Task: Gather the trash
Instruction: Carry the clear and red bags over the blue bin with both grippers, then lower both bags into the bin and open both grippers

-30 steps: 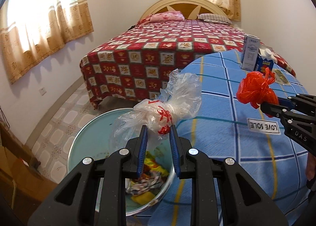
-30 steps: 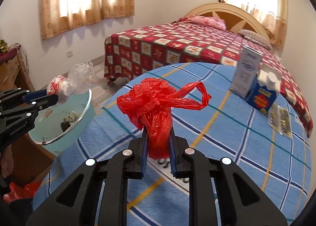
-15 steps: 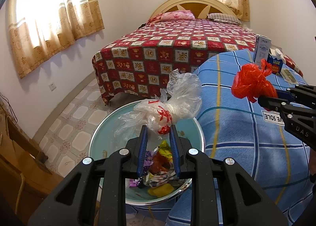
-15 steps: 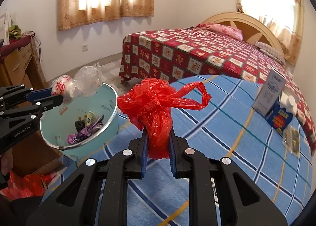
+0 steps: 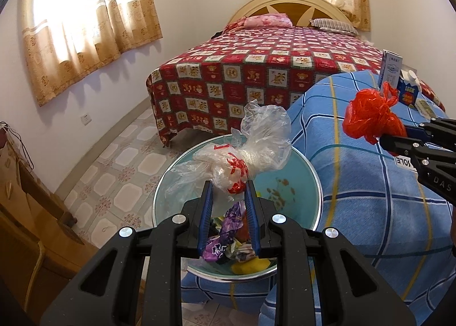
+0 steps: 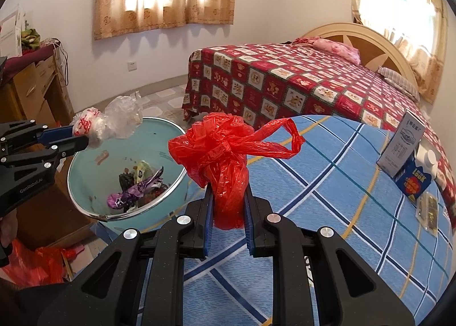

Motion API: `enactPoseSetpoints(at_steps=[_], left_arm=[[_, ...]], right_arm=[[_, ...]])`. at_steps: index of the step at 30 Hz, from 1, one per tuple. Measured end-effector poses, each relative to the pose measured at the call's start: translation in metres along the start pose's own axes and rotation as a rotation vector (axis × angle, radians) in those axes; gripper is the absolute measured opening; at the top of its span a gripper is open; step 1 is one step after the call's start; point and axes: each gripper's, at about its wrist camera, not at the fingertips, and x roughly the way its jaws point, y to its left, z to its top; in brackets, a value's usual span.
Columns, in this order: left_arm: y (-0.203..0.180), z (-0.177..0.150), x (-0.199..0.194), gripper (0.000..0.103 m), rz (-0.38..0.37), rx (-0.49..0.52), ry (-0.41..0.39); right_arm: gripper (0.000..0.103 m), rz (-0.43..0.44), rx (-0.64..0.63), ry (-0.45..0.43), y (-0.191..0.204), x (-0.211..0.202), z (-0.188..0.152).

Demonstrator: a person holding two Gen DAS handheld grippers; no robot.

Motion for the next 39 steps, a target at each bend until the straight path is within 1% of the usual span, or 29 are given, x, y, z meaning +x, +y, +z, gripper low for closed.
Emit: enactPoseSetpoints(at_steps=[12,29,39], left_arm=[[0.011,-0.006,-0.01,0.023,0.018,-0.003,-0.01],[0.028,-0.008,-0.012,0.023,0.067,-0.024,-0.016],[0.041,-0.01,-0.01,0.023,0.082,-0.049,-0.013]], right_arm=[[0.019,0.015,-0.023,-0.01,0.012,-0.002,0.005],[0.019,0.024,-0.055,-0.006,0.022,0.007,0.012],[0.019,0.029,-0.077,-0.002,0.03,0.013,0.017]])
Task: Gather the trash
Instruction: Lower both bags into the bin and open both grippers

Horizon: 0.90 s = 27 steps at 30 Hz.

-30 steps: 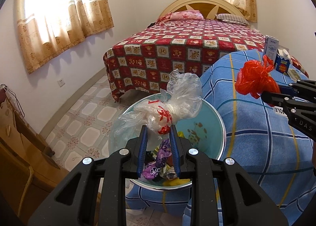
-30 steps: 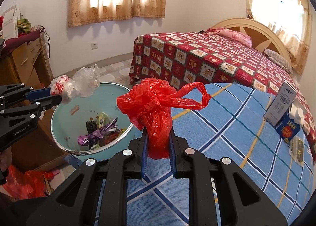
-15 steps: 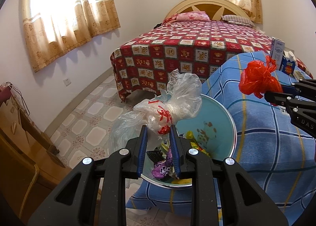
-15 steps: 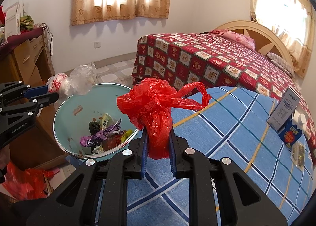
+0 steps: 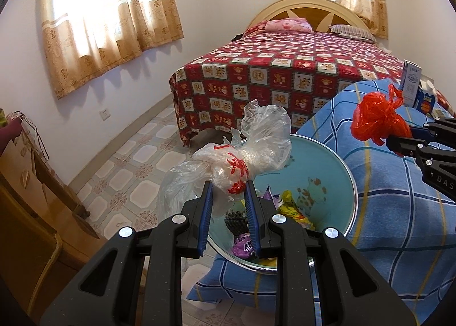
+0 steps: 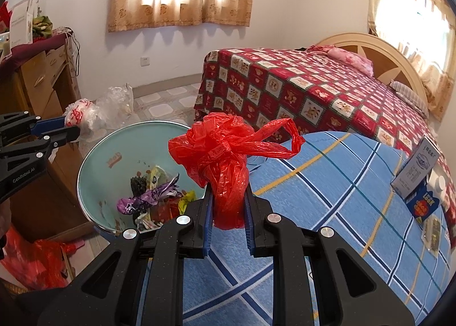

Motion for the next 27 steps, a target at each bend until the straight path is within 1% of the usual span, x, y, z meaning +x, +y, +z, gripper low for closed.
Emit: enactPoseSetpoints(at_steps=[11,27], left_arm=[[0.009,-0.002,0.004,0.023,0.019,-0.015,0.004],[0.021,0.0,0.002,0.023,0.051,-0.028,-0.012]], right_arm=[[0.019,0.0,-0.026,0.004,0.006,0.005,0.007],[0.019,0.017,-0.042,0.002,0.017,0.011,0.017]])
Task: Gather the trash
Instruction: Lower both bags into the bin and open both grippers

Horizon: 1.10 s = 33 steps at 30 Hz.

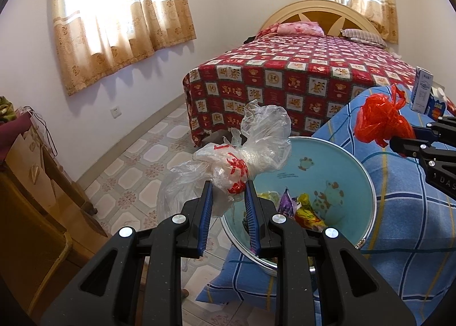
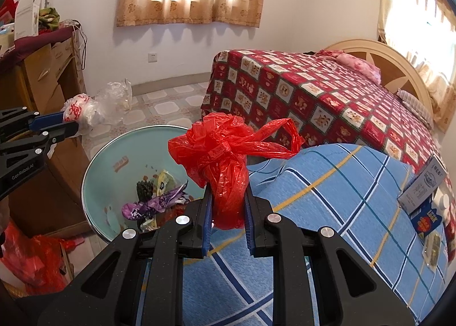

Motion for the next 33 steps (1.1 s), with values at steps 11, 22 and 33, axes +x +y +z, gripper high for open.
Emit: enactPoseSetpoints(at_steps=[11,22,33], left_arm=[[0.0029,-0.0005,0.0024,0.023,0.002,-0.008,0.001],[0.0029,-0.0013,0.0043,0.023,0.0,-0.006,0.006],[0.0025,-0.0013,0.0046,0.023,-0.002,-0.008,0.006]], right_arm=[[0.019,0.007,-0.006,-0.005,0.0056,0.002,0.0046],[0.019,0.009,-0.005,-0.001,0.0066,0.0038,0.0027],[0.019,0.015,-0.01,-0.004,0.0086,0.0048,0.0011]])
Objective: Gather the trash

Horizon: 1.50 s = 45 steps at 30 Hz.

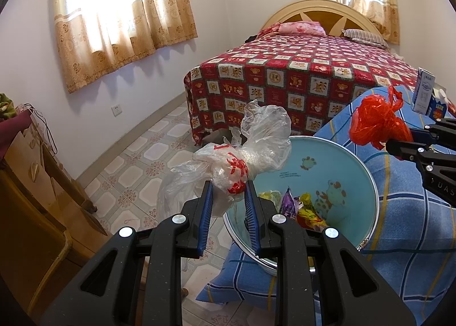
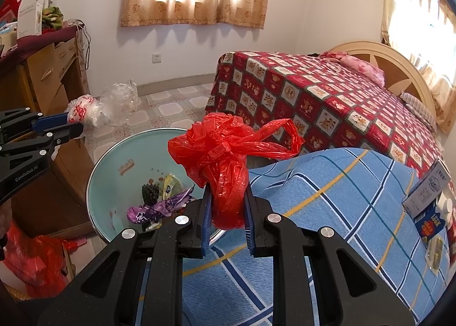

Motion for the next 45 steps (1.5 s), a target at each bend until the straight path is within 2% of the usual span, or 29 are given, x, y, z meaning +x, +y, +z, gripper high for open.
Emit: enactPoseSetpoints(at_steps=[16,25,27,29,31,33,35,40,43,45], left_arm=[[-0.002,0.002,-0.003,0.023,-0.005,-0.005,-0.005],[-0.006,0.006,-0.011,0.026,-0.025,-0.004,-0.026],[-0.006,0.006,-0.013,0.033,-0.029,-0.007,-0.033],[-0.007,0.006,-0.015,0.047,-0.032,-0.004,-0.04],[-0.007,0.006,-0.017,0.058,-0.022,-0.006,-0.05],[-0.008,0.006,-0.018,0.063,-0.021,-0.005,-0.051],[-0.008,0.006,-0.021,0.084,-0.004,-0.015,-0.059],[-0.008,0.009,-0.035,0.085,-0.008,-0.026,-0.092],[-0.011,0.013,-0.052,0.092,-0.011,-0.027,-0.138],[-0.013,0.016,-0.064,0.093,-0.014,-0.032,-0.17]], right_arm=[[0.019,0.002,-0.006,-0.009,0.003,-0.002,0.007],[0.022,0.005,-0.01,-0.042,0.003,-0.007,0.014],[0.025,0.01,-0.003,-0.058,0.002,-0.009,0.016],[0.054,0.014,0.006,-0.077,0.001,-0.012,0.016],[0.059,0.015,0.005,-0.08,0.001,-0.013,0.015],[0.061,0.005,0.007,-0.084,0.0,-0.016,0.013],[0.068,-0.002,0.021,-0.09,-0.002,-0.021,0.011],[0.072,-0.044,0.086,-0.105,-0.014,-0.05,-0.004],[0.073,-0.077,0.115,-0.122,-0.02,-0.067,-0.012],[0.075,-0.103,0.151,-0.15,-0.027,-0.085,-0.02]])
